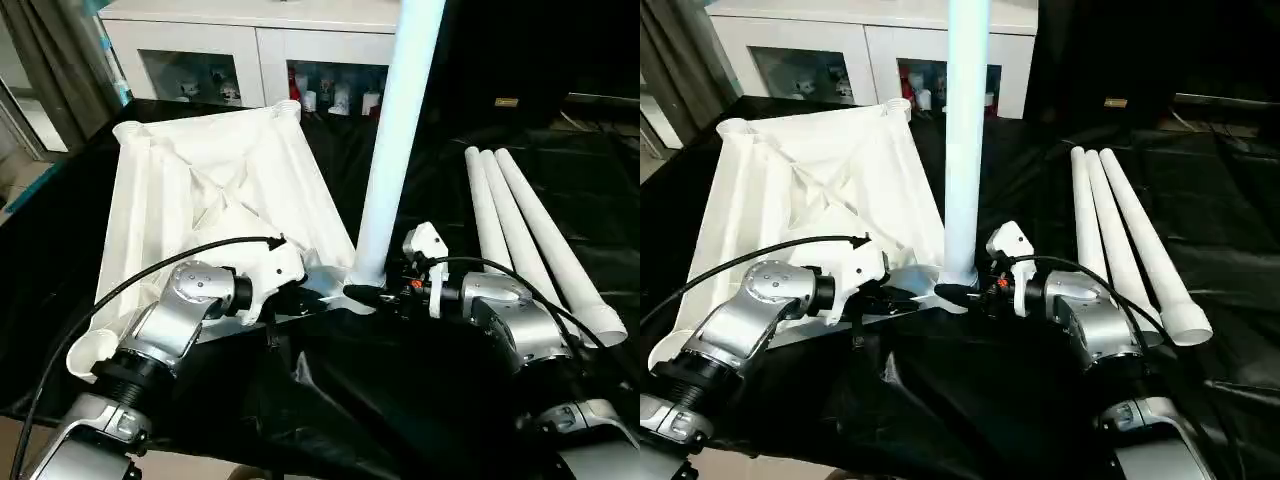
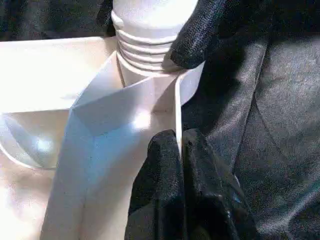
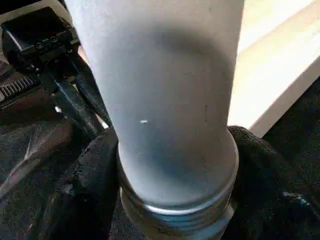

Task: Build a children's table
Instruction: Rotate leg to tighten

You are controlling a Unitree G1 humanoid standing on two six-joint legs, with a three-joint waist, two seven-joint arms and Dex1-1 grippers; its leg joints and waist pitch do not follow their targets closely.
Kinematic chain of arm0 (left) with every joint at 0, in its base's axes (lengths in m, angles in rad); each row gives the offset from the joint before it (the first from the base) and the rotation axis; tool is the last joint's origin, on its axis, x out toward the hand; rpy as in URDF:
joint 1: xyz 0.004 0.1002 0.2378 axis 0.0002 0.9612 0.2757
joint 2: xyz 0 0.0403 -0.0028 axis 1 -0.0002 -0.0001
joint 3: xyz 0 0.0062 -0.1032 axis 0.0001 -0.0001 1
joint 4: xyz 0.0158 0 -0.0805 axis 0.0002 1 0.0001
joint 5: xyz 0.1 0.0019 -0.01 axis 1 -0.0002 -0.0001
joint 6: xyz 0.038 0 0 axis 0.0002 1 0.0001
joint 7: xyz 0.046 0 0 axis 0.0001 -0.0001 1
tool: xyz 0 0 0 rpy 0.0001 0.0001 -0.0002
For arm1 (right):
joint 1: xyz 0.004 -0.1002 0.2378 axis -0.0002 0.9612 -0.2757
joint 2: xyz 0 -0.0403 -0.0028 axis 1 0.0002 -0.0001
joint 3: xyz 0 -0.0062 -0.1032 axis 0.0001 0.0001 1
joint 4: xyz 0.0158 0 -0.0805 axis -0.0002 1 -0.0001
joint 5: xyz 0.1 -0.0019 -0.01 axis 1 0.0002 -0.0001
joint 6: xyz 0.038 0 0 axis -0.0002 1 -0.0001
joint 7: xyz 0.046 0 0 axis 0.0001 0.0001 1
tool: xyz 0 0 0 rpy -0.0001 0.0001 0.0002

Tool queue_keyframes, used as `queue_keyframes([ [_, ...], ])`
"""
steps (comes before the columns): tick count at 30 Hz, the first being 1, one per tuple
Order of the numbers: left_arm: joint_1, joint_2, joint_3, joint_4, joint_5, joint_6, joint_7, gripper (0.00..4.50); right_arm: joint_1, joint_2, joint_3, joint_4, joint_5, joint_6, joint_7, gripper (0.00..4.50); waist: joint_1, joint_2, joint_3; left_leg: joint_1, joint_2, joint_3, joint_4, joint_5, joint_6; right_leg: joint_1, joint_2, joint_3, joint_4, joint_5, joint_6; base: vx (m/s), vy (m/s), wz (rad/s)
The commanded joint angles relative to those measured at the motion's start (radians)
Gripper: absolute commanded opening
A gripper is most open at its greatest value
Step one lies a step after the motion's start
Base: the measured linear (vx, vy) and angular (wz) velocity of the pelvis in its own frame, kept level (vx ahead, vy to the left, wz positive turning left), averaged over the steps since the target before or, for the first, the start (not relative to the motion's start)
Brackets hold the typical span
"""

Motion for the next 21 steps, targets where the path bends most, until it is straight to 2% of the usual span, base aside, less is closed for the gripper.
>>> queue_keyframes([
  [1,0.006,-0.013,-0.003,-0.019,-0.017,-0.008,-0.002,0.00,0.005,0.005,0.002,-0.016,0.006,0.017,-0.012,2.79,0.002,-0.013,-0.080,0.023,0.054,-0.015,-0.058,-0.128,0.091,0.049,-0.082,0.040,-0.061,-0.054,-0.268,0.000,0.000,0.00],
  [3,-0.011,-0.033,-0.003,0.007,0.009,0.008,0.056,0.00,-0.005,0.032,-0.001,0.028,-0.035,0.006,-0.111,2.78,0.000,-0.013,-0.079,0.023,0.054,-0.015,-0.058,-0.135,0.088,0.048,-0.083,0.040,-0.063,-0.071,-0.265,0.000,0.000,0.00],
  [5,-0.038,-0.068,0.008,0.047,0.024,0.019,0.126,0.00,-0.026,0.069,-0.011,0.098,-0.074,0.007,-0.242,2.78,-0.004,-0.012,-0.076,0.026,0.053,-0.016,-0.061,-0.156,0.069,0.044,-0.084,0.041,-0.069,-0.115,-0.262,0.000,0.000,0.00],
  [8,-0.097,-0.134,0.017,0.127,0.058,0.037,0.252,0.00,-0.050,0.137,-0.021,0.183,-0.109,0.010,-0.416,2.77,-0.013,-0.014,-0.070,0.031,0.050,-0.018,-0.066,-0.225,0.026,0.042,-0.085,0.043,-0.081,-0.239,-0.235,0.000,0.000,0.00],
  [9,-0.097,-0.134,0.017,0.127,0.058,0.037,0.252,0.00,-0.050,0.137,-0.021,0.183,-0.109,0.010,-0.416,2.77,-0.014,-0.014,-0.067,0.034,0.050,-0.019,-0.069,-0.246,0.014,0.038,-0.085,0.045,-0.086,-0.278,-0.222,0.000,0.000,0.00],
  [10,-0.113,-0.153,0.018,0.148,0.067,0.042,0.287,0.00,-0.057,0.159,-0.032,0.200,-0.109,0.016,-0.466,2.76,-0.014,-0.015,-0.065,0.033,0.049,-0.020,-0.070,-0.261,0.008,0.040,-0.088,0.046,-0.090,-0.314,-0.209,0.000,0.000,0.00],
  [11,-0.144,-0.198,0.021,0.190,0.078,0.057,0.353,0.00,-0.078,0.207,-0.058,0.235,-0.100,0.022,-0.566,2.76,-0.013,-0.013,-0.065,0.035,0.049,-0.020,-0.070,-0.270,0.007,0.039,-0.090,0.047,-0.092,-0.331,-0.203,0.000,0.000,0.00],
  [12,-0.152,-0.209,0.021,0.201,0.082,0.060,0.371,0.00,-0.084,0.220,-0.065,0.244,-0.097,0.024,-0.593,2.76,-0.017,-0.014,-0.059,0.041,0.047,-0.020,-0.073,-0.303,-0.004,0.031,-0.087,0.048,-0.100,-0.387,-0.188,0.000,0.000,0.00],
  [13,-0.164,-0.226,0.022,0.216,0.086,0.063,0.395,0.00,-0.093,0.238,-0.075,0.258,-0.094,0.025,-0.632,2.76,-0.015,-0.015,-0.063,0.041,0.047,-0.025,-0.075,-0.314,-0.014,0.037,-0.090,0.046,-0.101,-0.416,-0.177,0.000,0.000,0.00],
  [15,-0.173,-0.246,0.021,0.228,0.088,0.069,0.413,0.00,-0.104,0.259,-0.080,0.273,-0.096,0.012,-0.666,2.76,-0.014,-0.013,-0.063,0.041,0.051,-0.026,-0.078,-0.318,-0.014,0.033,-0.089,0.047,-0.102,-0.403,-0.168,0.000,0.000,0.00],
  [16,-0.180,-0.268,0.011,0.234,0.092,0.062,0.410,0.00,-0.116,0.292,-0.081,0.280,-0.086,-0.037,-0.645,2.76,-0.011,-0.006,-0.066,0.043,0.051,-0.026,-0.079,-0.325,-0.014,0.032,-0.090,0.047,-0.102,-0.387,-0.169,0.000,0.000,0.00],
  [17,-0.180,-0.272,0.007,0.234,0.093,0.058,0.404,0.00,-0.118,0.300,-0.082,0.276,-0.077,-0.048,-0.626,2.76,-0.014,-0.008,-0.065,0.042,0.051,-0.026,-0.080,-0.331,-0.014,0.032,-0.090,0.047,-0.104,-0.380,-0.170,0.000,0.000,0.00],
  [18,-0.182,-0.274,0.006,0.238,0.093,0.054,0.402,0.00,-0.120,0.305,-0.083,0.276,-0.073,-0.055,-0.617,3.32,-0.011,-0.009,-0.066,0.040,0.052,-0.027,-0.081,-0.326,-0.012,0.036,-0.091,0.046,-0.102,-0.357,-0.173,0.000,0.000,0.00],
  [19,-0.180,-0.273,0.004,0.236,0.091,0.048,0.394,0.00,-0.119,0.304,-0.081,0.270,-0.071,-0.056,-0.597,3.46,-0.011,-0.009,-0.066,0.040,0.052,-0.027,-0.082,-0.323,-0.009,0.036,-0.089,0.046,-0.101,-0.343,-0.177,0.000,0.000,0.00],
  [21,-0.169,-0.258,0.001,0.221,0.085,0.034,0.361,0.00,-0.109,0.287,-0.067,0.242,-0.070,-0.056,-0.535,3.46,-0.012,-0.009,-0.067,0.037,0.052,-0.026,-0.083,-0.320,-0.001,0.039,-0.088,0.046,-0.097,-0.300,-0.189,0.000,0.000,0.00],
])
